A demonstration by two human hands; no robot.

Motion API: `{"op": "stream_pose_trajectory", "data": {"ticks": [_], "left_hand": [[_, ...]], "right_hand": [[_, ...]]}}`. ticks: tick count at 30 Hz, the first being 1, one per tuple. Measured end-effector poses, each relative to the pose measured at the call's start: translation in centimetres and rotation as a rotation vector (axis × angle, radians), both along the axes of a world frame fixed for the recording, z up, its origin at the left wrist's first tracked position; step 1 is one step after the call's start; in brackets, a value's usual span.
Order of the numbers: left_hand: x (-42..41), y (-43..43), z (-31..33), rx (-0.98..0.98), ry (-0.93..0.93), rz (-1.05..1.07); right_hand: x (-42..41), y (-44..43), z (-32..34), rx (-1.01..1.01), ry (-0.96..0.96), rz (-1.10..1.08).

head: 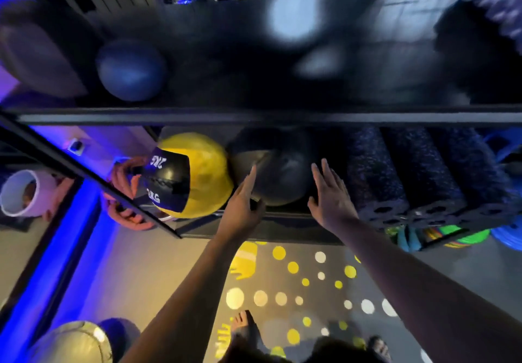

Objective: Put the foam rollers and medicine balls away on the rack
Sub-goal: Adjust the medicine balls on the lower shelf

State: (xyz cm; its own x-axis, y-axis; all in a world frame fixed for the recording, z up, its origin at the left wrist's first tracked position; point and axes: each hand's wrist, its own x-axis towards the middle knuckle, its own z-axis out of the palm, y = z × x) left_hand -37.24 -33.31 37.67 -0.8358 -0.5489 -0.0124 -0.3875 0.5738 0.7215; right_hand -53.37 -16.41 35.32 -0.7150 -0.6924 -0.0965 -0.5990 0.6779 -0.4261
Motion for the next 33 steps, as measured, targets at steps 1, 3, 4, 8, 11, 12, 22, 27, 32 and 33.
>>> {"op": "stream_pose_trajectory", "data": {"ticks": [1,3,4,8,11,12,22,27,32,33], "left_hand": [[0.8,-1.9,0.3,0.005,0.0,0.004],[2.0,-5.0,0.9,0.004,-0.007,0.023],[2.3,-6.7,0.9,-0.008,-0.022,0.012],[2.3,-10.2,0.6,-0.014,-0.171,-0.107],[1.7,-10.7,-0.1,0.021,-0.187,-0.15],[1.6,-10.6,-0.5,0.027,-0.19,-0.149],[1.1,-9.1,-7.4,0.232,-0.156,0.073],[-0.7,-9.5,-10.1,0.23,-0.137,0.061],[-5.5,-12.1,-11.6,0.002,0.031,0.157],[-7.1,-12.5,-11.5,-0.04,0.073,0.169]], "right_hand": [[0.9,-1.8,0.0,0.006,-0.001,-0.015],[2.3,-4.7,0.3,0.023,-0.012,-0.027],[3.1,-6.2,0.6,0.014,-0.024,-0.037],[5.5,-9.4,1.0,-0.058,-0.085,-0.109],[5.8,-9.5,-0.1,-0.027,-0.082,-0.134],[5.7,-9.2,-0.6,-0.015,-0.093,-0.159],[-1.2,-11.4,-6.8,0.089,-0.219,-0.158],[-3.8,-14.8,-9.7,-0.037,-0.051,-0.233],[-4.2,-15.2,-12.9,-0.044,0.124,-0.218],[-3.9,-14.8,-13.5,-0.045,0.138,-0.204]]}}
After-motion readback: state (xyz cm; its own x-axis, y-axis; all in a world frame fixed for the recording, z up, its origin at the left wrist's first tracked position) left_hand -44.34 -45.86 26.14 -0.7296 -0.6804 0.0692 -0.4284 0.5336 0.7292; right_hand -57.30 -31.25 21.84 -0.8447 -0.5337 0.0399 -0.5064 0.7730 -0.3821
